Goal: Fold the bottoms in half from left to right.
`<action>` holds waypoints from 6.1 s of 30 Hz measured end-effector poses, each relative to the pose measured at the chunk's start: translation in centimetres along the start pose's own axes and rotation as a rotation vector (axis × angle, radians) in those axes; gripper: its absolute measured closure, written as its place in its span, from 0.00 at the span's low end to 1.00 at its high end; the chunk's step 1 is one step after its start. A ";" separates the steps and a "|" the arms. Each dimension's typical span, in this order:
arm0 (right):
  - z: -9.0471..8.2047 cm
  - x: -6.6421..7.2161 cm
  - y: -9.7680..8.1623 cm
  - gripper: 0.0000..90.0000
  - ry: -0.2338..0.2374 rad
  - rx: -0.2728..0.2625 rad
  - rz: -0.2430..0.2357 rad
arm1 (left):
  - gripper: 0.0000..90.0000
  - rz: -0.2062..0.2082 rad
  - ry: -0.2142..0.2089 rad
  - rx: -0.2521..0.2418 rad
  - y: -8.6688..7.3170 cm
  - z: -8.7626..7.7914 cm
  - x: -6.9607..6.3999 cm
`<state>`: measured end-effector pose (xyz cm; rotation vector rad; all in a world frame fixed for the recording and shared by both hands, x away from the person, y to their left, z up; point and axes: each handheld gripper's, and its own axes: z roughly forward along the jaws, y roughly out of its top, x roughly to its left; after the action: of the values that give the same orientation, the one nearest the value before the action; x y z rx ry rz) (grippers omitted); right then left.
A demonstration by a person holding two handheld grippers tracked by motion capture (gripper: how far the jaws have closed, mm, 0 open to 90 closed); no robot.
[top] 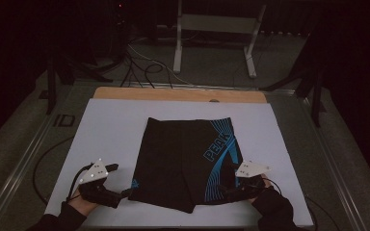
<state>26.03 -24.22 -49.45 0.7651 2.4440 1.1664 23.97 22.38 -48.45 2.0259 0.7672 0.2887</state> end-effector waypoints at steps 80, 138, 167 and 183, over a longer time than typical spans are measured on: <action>6.5 -1.3 15.2 0.11 0.032 -0.105 -0.075 | 0.00 0.038 -0.049 0.004 1.2 0.2 -1.4; 17.3 -0.4 18.6 0.11 0.136 0.008 -0.085 | 0.00 -0.010 -0.087 0.218 0.3 1.8 0.0; 21.3 0.2 19.5 0.11 0.159 0.056 -0.086 | 0.47 0.102 -0.117 0.379 -0.5 3.5 -1.2; 22.3 0.4 19.5 0.11 0.164 0.061 -0.081 | 0.87 0.094 -0.074 0.373 0.1 4.0 -1.4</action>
<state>43.23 -0.15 -47.76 0.6024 2.6288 1.1709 24.85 18.76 -50.45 2.4139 0.7206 0.1292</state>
